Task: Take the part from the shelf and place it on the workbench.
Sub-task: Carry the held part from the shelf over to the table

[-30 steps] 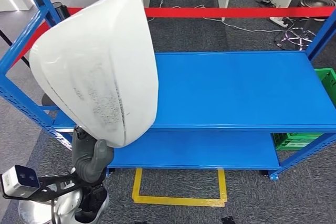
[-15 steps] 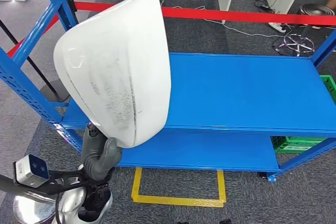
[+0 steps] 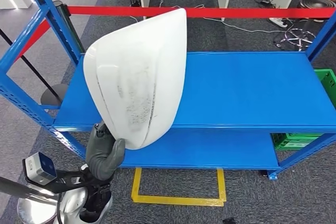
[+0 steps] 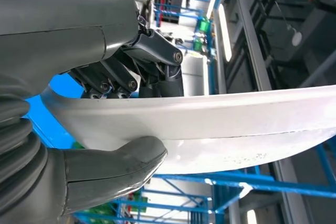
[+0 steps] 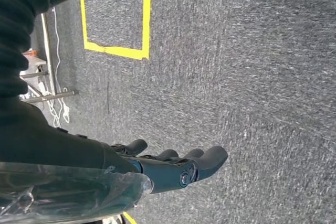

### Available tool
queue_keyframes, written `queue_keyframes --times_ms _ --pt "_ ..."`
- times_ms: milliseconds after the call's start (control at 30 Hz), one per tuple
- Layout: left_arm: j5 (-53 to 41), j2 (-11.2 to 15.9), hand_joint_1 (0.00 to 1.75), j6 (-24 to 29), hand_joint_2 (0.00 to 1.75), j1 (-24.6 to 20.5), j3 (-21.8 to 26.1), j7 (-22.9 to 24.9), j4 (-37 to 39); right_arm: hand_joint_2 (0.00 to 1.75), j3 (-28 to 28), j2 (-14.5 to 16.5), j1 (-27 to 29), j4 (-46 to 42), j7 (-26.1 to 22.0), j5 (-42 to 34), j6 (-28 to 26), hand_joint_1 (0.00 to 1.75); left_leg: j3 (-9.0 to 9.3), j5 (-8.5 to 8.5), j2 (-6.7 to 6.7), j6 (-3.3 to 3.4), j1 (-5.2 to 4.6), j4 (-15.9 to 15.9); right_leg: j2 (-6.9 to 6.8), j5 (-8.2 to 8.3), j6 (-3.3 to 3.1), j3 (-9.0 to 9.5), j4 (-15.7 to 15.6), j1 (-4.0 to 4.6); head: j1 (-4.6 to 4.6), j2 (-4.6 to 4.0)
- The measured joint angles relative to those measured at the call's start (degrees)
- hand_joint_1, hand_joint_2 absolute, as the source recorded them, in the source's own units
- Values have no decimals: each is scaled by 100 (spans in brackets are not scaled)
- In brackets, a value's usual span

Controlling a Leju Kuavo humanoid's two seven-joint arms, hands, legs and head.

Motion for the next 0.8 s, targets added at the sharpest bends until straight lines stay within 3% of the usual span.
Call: queue_keyframes --times_ms 33,100,167,267,300,367,433,467,500,533,600,667,700,800 --pt "-1 5 175 27 175 0 0 4 14 175 0 0 0 0 0 0 -1 0 107 139 0 11 0 -176 2 13 7 -11 0 -1 0 0" --pt "-15 9 175 76 175 -9 0 9 27 175 1 0 -2 0 0 0 -3 0 514 487 2 37 -1 -895 9 39 40 -26 3 2 -2 0" --pt "-34 8 175 118 175 -25 -2 14 34 175 -1 0 -4 0 -1 1 -10 0 774 639 -5 76 -6 -1423 14 75 98 -65 13 22 1 0" --pt "-46 9 175 162 175 -24 -5 23 56 175 1 0 -1 0 -2 2 -21 0 753 701 -10 186 -24 -1535 15 144 213 -117 -16 11 2 0" --pt "-49 10 175 170 175 -26 -5 25 64 175 1 0 4 0 -2 2 -21 0 733 736 -4 228 -20 -1546 13 88 244 -145 22 3 4 0" --pt "-56 10 175 184 175 -33 -9 26 74 175 1 0 11 0 -3 2 -21 0 673 808 14 302 -4 -1564 8 -276 286 -298 429 -3 24 0" --pt "-73 10 175 200 175 -32 -12 27 87 175 1 0 7 0 -7 3 -21 0 582 880 22 335 -13 -1563 4 -757 310 -523 1173 -1 40 0" --pt "-83 10 175 214 175 -31 -14 27 96 175 1 0 5 0 -9 3 -21 0 530 919 24 339 -20 -1562 5 -886 314 -580 1454 0 40 0" --pt "-92 10 175 227 175 -30 -14 28 106 175 1 0 4 0 -10 4 -21 0 478 959 25 337 -25 -1561 5 -902 313 -544 1550 1 40 0" --pt "-97 10 175 239 175 -30 -15 28 115 175 1 0 3 0 -11 4 -21 0 428 1000 25 331 -27 -1559 5 -809 307 -397 1426 2 40 0" --pt "-106 10 175 256 175 -30 -17 30 127 175 1 0 -12 0 -11 5 -21 0 347 1079 22 297 -29 -1554 5 -555 284 144 685 3 42 0" --pt "-110 9 175 262 175 -35 -21 32 133 175 1 1 -42 0 -14 8 -23 0 306 1152 20 238 -41 -1547 15 -482 256 576 21 16 34 0" --pt "-112 9 175 263 175 -40 -24 32 134 175 1 1 -52 0 -16 10 -25 0 301 1189 21 204 -44 -1546 21 -507 238 640 -109 26 34 0" --pt "-109 11 175 268 175 -47 -31 33 140 175 1 3 -46 1 -19 14 -31 0 263 1236 20 99 -36 -1548 11 -410 122 555 -127 36 41 0"
